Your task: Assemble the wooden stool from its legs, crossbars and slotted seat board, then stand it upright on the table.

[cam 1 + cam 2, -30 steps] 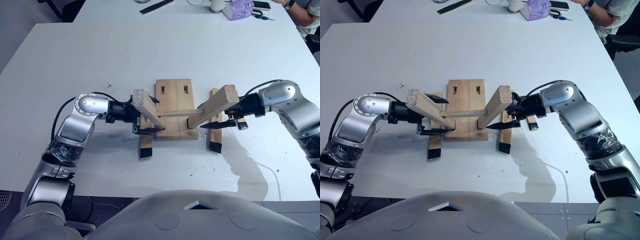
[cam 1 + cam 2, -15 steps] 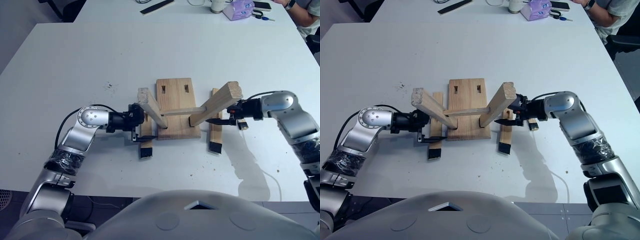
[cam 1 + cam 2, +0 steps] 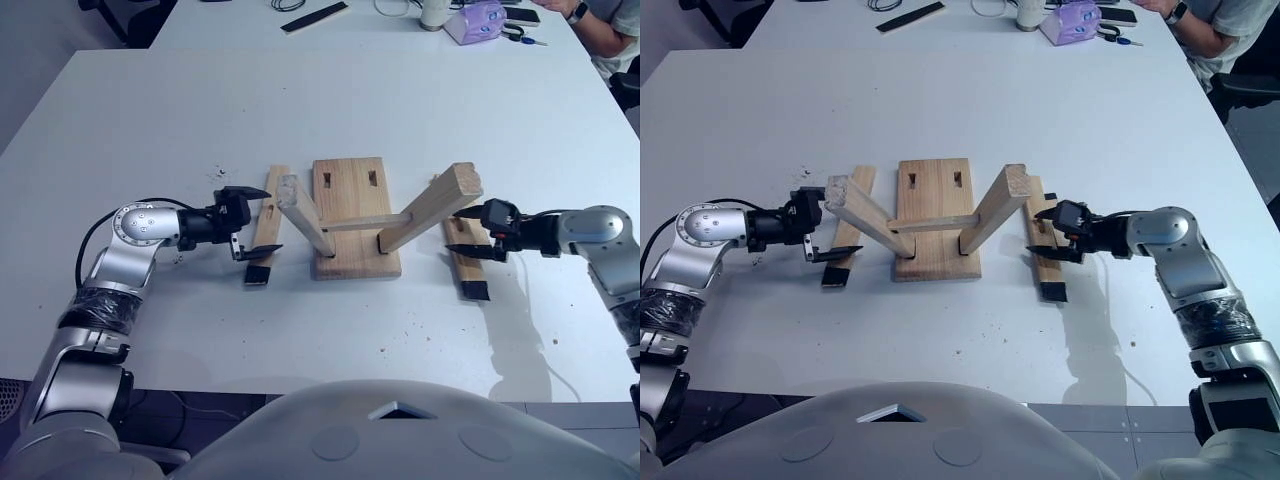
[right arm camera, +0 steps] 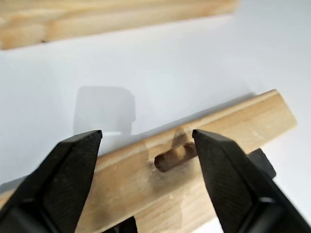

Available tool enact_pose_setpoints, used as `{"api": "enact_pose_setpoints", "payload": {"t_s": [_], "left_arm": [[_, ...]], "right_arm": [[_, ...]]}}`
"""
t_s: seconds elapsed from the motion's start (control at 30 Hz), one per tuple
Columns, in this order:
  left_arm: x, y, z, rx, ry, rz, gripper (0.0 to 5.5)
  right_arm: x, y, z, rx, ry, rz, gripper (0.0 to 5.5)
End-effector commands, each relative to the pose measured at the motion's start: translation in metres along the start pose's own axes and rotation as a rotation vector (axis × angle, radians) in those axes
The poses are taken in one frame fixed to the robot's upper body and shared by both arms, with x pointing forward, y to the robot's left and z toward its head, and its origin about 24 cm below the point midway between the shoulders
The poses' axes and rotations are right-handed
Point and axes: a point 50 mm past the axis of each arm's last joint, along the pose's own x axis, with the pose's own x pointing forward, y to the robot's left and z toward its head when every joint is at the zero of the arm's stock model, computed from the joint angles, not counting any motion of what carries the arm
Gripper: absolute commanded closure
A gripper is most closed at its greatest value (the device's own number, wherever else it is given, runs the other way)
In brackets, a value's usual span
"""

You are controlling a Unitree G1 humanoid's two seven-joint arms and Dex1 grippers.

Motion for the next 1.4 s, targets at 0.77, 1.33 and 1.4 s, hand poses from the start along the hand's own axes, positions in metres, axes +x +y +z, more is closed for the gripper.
{"api": "enact_pose_setpoints", "payload": {"t_s": [0.77, 1.33, 1.4], "left_arm": [[0.031, -0.013, 0.082, -0.125, -0.243, -0.160, 0.10], [0.107, -0.057, 0.134, -0.107, -0.404, -0.345, 0.10], [0.116, -0.056, 0.139, -0.135, -0.420, -0.324, 0.10]], "right_arm": [[-0.006, 0.087, 0.040, -0.059, -0.075, 0.348, 2.07], [0.035, 0.023, 0.040, -0.028, -0.059, 0.076, 2.07], [0.041, 0.014, 0.042, -0.021, -0.068, 0.033, 2.07]]}}
